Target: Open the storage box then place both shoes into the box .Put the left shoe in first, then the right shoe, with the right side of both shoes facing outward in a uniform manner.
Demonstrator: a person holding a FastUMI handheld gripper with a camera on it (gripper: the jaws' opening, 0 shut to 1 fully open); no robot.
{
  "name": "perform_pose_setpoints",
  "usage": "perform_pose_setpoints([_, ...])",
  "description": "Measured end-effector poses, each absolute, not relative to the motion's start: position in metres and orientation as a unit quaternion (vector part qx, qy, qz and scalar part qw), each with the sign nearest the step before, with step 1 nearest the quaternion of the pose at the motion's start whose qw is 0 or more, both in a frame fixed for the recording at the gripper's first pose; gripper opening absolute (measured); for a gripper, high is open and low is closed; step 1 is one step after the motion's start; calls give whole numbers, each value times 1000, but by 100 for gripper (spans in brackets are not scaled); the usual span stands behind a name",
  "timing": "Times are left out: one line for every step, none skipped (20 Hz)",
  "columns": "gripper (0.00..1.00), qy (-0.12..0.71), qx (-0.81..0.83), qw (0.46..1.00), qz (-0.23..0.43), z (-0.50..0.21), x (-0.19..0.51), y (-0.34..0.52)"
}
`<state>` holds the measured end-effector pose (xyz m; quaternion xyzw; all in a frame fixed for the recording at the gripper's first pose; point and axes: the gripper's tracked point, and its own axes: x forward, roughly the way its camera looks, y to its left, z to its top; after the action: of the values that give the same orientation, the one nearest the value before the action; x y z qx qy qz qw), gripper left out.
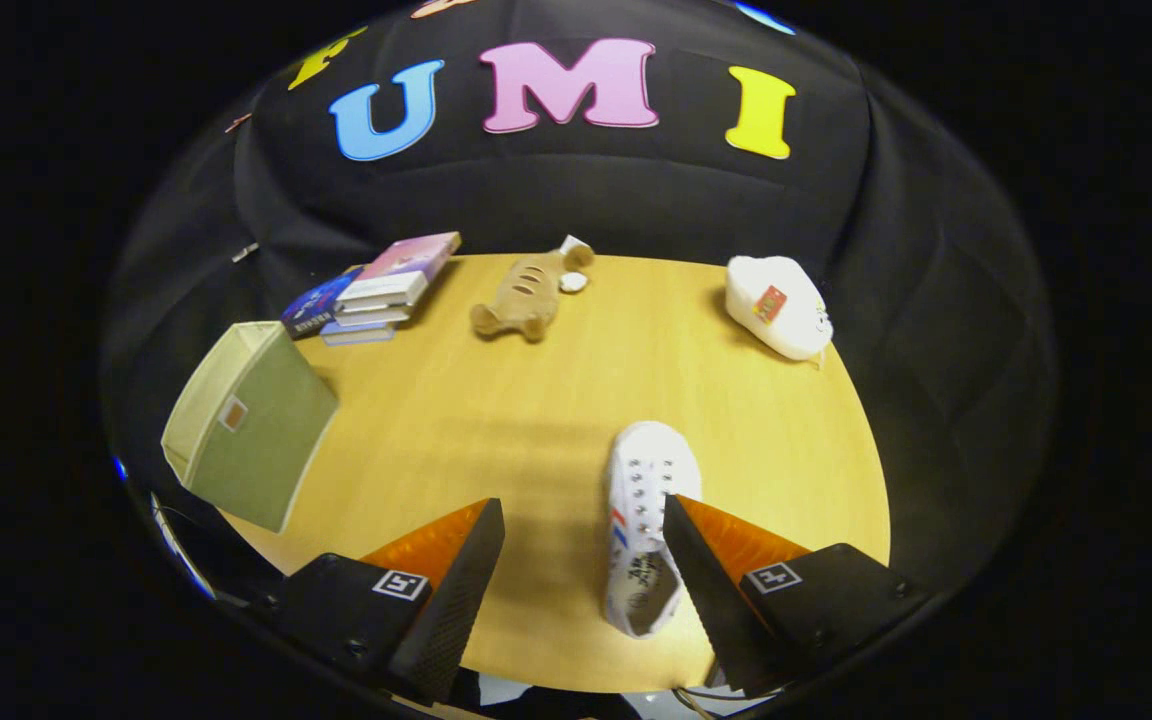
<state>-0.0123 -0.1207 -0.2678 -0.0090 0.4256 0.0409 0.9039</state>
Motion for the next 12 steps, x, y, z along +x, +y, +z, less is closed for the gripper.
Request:
perform_pose_setpoints([99,432,-18,901,33,-278,-15,-136])
perform_pose_setpoints([99,439,-26,898,26,-289,-19,-151])
perform_pose_setpoints([99,447,-32,894,21,-298,-22,-160])
perform_pose_setpoints([99,457,-35,889,18,-311,-26,-169])
perform_pose_setpoints([99,469,-38,882,16,-322,-28,-178])
perform_pose_setpoints([99,478,-43,877,11,-333,-30,-186])
perform_pose_setpoints([98,488,-45,872,8,-342,-30,-192])
perform_pose_setpoints([97,500,-43,865,9,-352,-31,-194])
perform_pose_setpoints([97,511,-37,859,13,-360,-32,-194])
perform_pose_setpoints([97,518,-31,855,14,-366,-31,-193])
perform_pose_setpoints([97,526,-21,850,14,-373,-29,-191])
perform_pose_setpoints([97,532,-12,847,15,-379,-28,-189])
